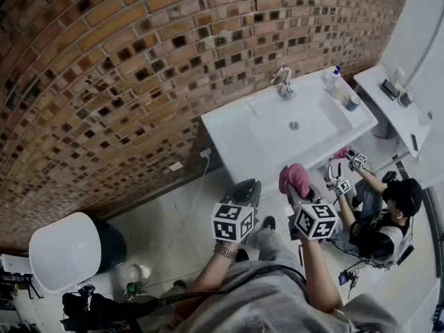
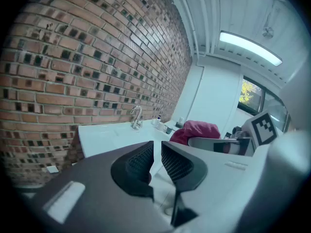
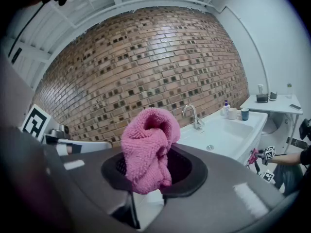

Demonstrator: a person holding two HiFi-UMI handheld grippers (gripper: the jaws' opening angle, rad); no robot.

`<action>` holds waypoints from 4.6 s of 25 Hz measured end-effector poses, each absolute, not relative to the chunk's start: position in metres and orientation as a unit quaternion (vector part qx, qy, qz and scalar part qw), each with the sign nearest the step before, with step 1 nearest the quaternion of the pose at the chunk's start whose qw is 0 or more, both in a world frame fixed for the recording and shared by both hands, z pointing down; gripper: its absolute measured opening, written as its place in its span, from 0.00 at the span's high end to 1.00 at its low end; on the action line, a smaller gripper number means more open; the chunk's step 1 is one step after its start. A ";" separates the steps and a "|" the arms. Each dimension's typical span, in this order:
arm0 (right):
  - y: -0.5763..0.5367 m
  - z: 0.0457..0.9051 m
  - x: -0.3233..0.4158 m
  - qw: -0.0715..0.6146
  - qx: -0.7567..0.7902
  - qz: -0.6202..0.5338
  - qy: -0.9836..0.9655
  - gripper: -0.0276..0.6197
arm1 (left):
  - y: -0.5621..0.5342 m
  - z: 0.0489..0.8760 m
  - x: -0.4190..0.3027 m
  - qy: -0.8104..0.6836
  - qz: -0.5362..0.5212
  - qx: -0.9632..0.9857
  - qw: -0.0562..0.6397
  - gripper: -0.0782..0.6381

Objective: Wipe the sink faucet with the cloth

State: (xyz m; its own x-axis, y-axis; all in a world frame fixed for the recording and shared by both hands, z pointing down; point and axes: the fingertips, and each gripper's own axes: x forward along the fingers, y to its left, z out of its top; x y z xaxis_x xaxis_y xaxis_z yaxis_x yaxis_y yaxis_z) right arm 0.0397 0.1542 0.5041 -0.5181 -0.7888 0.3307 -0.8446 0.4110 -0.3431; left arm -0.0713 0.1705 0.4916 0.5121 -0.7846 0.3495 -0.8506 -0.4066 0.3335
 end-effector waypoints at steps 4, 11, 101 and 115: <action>0.065 0.525 0.045 0.080 0.484 0.233 -0.840 0.78 | 0.109 0.507 -0.073 -0.505 0.078 0.823 0.250 0.80; -0.155 0.553 0.045 0.125 0.452 0.201 -0.860 0.78 | -0.022 0.490 -0.070 -0.534 0.088 0.805 0.243 0.80; -0.393 0.746 0.097 0.428 0.407 0.273 -0.760 0.83 | -0.164 0.530 -0.098 -0.528 0.109 0.781 0.313 0.82; -0.359 0.641 0.000 0.338 0.374 0.078 -0.860 0.83 | -0.189 0.518 -0.074 -0.508 0.119 0.801 0.294 0.82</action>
State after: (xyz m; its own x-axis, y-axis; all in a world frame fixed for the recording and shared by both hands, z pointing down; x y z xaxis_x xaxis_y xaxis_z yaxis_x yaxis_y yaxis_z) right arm -0.0005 -0.3587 0.6409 -0.4923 -0.5909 0.6391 -0.6960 0.7082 0.1186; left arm -0.0741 -0.1889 0.5181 0.4551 -0.7437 0.4897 -0.8840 -0.3110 0.3491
